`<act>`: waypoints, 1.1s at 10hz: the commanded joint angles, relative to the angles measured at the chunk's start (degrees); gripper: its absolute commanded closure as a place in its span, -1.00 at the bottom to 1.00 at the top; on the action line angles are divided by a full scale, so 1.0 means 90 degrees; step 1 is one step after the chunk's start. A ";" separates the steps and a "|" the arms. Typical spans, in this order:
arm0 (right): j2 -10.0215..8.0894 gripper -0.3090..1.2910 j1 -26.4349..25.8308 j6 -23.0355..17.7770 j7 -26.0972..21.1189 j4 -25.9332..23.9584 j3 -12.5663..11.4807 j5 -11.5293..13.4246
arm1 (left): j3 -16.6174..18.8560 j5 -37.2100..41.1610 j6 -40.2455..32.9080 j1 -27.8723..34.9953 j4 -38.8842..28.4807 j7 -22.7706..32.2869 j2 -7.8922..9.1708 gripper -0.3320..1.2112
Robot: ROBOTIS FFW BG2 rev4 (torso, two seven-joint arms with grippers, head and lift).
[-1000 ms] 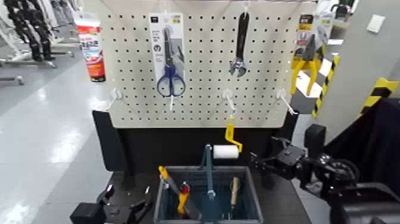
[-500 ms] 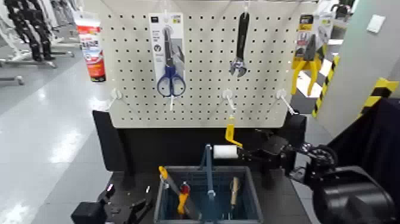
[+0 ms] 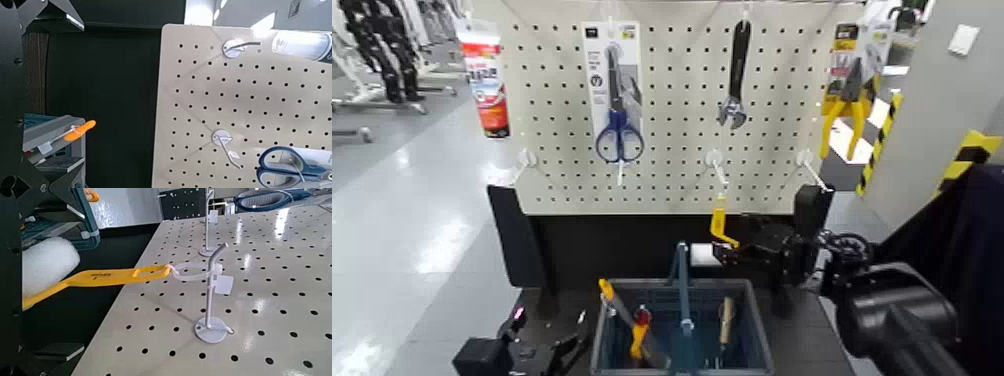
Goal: Put the yellow roller into the crate.
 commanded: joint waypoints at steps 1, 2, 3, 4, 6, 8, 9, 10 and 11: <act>0.0071 -0.43 -0.0276 -0.0196 0.0019 0.0353 0.0202 -0.0073 | -0.0002 0.0000 -0.0002 -0.0012 0.0000 -0.0004 -0.0007 -0.42; 0.0090 -0.41 -0.0354 -0.0235 0.0038 0.0431 0.0261 -0.0083 | -0.0002 0.0000 -0.0002 -0.0012 0.0000 -0.0004 -0.0007 -0.42; 0.0100 -0.24 -0.0383 -0.0274 0.0038 0.0499 0.0271 -0.0092 | -0.0002 0.0000 -0.0002 -0.0012 0.0000 -0.0004 -0.0007 -0.42; 0.0100 0.27 -0.0374 -0.0255 0.0038 0.0509 0.0271 -0.0122 | 0.0017 0.0000 -0.0012 -0.0002 0.0000 -0.0004 -0.0007 -0.42; 0.0090 0.81 -0.0354 -0.0186 0.0019 0.0480 0.0290 -0.0190 | 0.0017 0.0010 -0.0012 0.0008 0.0000 -0.0004 -0.0007 -0.42; 0.0090 0.89 -0.0334 -0.0147 0.0019 0.0431 0.0310 -0.0180 | 0.0017 0.0010 -0.0012 0.0008 0.0000 -0.0004 -0.0007 -0.42; 0.0090 0.97 -0.0315 -0.0118 0.0009 0.0411 0.0310 -0.0219 | 0.0027 0.0010 -0.0012 0.0018 0.0000 -0.0004 -0.0007 -0.42; 0.0090 0.97 -0.0315 -0.0118 0.0009 0.0392 0.0310 -0.0229 | 0.0027 0.0010 -0.0012 0.0008 0.0000 -0.0004 -0.0007 -0.42; 0.0081 0.97 -0.0295 -0.0118 0.0009 0.0362 0.0280 -0.0229 | 0.0027 0.0010 -0.0012 0.0018 0.0000 -0.0004 -0.0007 -0.42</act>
